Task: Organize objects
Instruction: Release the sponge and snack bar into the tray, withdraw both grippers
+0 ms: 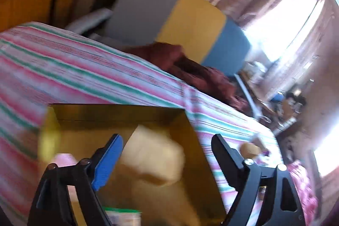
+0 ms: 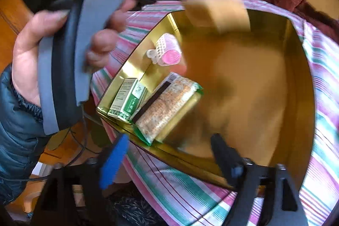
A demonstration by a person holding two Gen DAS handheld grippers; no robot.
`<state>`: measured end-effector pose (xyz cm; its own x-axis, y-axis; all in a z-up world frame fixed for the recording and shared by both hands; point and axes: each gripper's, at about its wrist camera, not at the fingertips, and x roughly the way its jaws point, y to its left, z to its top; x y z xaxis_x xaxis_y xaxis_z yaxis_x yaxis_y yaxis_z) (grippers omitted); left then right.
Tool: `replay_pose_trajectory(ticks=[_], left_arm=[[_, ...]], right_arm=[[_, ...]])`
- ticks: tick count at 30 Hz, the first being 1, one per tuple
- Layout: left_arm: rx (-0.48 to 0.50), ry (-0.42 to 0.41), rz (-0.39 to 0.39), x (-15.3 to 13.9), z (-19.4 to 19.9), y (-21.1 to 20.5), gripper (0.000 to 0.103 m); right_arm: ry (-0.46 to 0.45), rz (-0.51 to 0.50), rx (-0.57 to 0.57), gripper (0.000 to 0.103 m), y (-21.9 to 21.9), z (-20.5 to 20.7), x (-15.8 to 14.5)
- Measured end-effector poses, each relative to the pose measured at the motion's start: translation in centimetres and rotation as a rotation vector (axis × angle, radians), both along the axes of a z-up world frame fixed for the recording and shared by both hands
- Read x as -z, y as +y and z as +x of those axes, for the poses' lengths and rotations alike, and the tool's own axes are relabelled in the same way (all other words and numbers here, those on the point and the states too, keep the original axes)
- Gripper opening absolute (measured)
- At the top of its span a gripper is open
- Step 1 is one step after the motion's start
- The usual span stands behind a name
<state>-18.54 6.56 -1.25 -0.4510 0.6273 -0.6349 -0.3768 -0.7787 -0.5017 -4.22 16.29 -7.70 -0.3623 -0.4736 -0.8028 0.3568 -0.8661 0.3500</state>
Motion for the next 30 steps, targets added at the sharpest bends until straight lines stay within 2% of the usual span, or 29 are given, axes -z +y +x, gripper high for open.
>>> replay_pose_trajectory(ticks=[3, 5, 7, 14, 19, 30], left_arm=[[0.03, 0.032, -0.028, -0.5, 0.3, 2.6, 0.087], [0.037, 0.04, -0.029, -0.8, 0.7, 3.2, 0.087], [0.016, 0.063, -0.049, -1.2, 1.5, 3.0, 0.087], [-0.118, 0.062, -0.103, -1.0, 4.6, -2.1, 0.087], [-0.18, 0.104, -0.191, -0.4, 8.8, -4.6, 0.087], [-0.279, 0.235, -0.343, -0.7, 15.9, -4.9, 0.087]], right_arm=[[0.022, 0.003, 0.02, 0.092, 0.6, 0.8, -0.7], [0.047, 0.013, 0.033, 0.101, 1.0, 1.3, -1.2], [0.068, 0.03, 0.044, 0.103, 1.0, 1.4, -1.4], [0.108, 0.108, 0.079, 0.103, 0.7, 1.4, -1.4], [0.144, 0.146, 0.131, 0.103, 1.1, 2.0, -1.6], [0.257, 0.231, 0.299, 0.103, 3.0, 2.8, -3.7]])
